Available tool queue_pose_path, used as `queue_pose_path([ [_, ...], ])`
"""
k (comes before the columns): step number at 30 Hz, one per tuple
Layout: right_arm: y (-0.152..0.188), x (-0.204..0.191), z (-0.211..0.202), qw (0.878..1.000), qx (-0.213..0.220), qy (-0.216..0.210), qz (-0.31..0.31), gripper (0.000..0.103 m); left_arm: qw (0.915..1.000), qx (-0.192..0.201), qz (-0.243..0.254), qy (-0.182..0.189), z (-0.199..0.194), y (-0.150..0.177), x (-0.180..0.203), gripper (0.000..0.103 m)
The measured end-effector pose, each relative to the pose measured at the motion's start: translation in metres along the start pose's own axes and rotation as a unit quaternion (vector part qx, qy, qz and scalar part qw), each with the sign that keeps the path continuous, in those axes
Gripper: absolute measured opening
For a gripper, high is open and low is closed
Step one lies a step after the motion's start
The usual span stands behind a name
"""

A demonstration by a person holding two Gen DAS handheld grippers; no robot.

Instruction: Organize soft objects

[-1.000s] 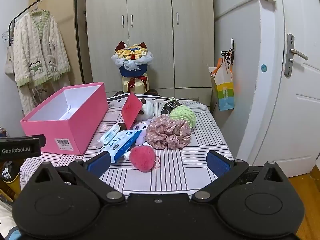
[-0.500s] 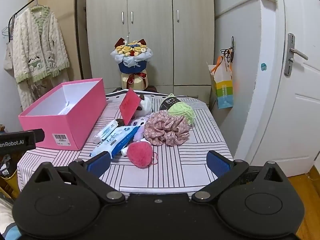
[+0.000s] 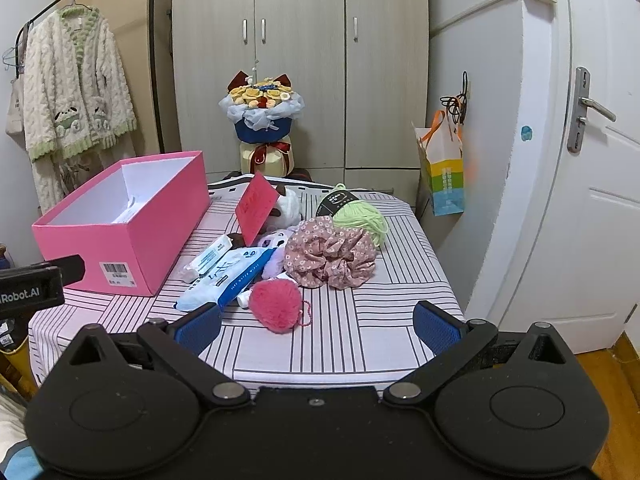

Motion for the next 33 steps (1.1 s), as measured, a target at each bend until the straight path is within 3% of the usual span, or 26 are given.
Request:
queue_pose_path([
  [33,-0.004,0.004,0.010,1.000,-0.004,-0.005,-0.004,0.103,0.9988,-0.032,0.027,0.024,0.012,0.004,0.014,0.103],
])
Point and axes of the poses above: each gripper's, at about its wrist camera, not at the fingertips, and z roughly the way its jaws point, x to its right, y to its underside, the point moved 8 cm from there along z, roughly the way its jaws point, and after that the axes turned 10 degrees about -x, right-handed, at the moved point
